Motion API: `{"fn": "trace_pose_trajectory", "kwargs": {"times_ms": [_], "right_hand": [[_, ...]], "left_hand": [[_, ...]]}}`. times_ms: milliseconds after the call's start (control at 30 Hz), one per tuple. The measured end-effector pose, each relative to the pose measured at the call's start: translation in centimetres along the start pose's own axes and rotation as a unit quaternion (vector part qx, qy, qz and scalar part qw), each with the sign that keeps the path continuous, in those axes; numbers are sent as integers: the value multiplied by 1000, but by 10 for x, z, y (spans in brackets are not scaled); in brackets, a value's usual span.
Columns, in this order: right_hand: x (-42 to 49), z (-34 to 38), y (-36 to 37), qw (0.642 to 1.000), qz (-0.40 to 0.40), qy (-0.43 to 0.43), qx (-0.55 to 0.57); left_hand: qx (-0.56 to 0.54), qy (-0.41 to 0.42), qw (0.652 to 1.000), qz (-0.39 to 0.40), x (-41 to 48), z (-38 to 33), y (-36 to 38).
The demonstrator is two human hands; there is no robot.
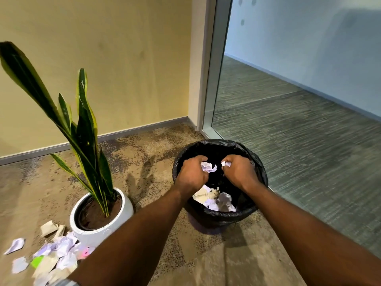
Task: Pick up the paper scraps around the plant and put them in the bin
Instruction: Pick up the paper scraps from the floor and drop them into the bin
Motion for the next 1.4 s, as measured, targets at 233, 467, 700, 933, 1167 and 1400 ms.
{"fn": "trace_pose_trajectory", "kwargs": {"times_ms": [233,467,700,933,1167,1400], "right_hand": [[-1,6,4,1000,-6,-4,6],[-1,10,9,1000,-15,-2,7],[-6,25,15,997,-43,-30,-50],[-35,92,32,982,-92,-157,-47],[-94,163,117,951,-30,-306,-27],[-191,166,279,916,214,-334,-64]], "left_hand": [[9,-2,1000,1,1,3,1],[7,10,999,37,-3,-4,5],[5,32,999,2,-7,-6,-8],[11,61,996,-63,-16,4,-48],[88,-10,985,-150,-92,92,-126],[157,-196,947,-200,-240,219,-161]]}}
Point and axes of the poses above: each hand's wrist, its own x-axis towards the middle knuckle, its own y-axis out of the palm, z = x × y, the point moved 8 cm from there along x, towards the middle knuckle, and after that the axes turned 12 degrees about y, right-handed, at the moved point
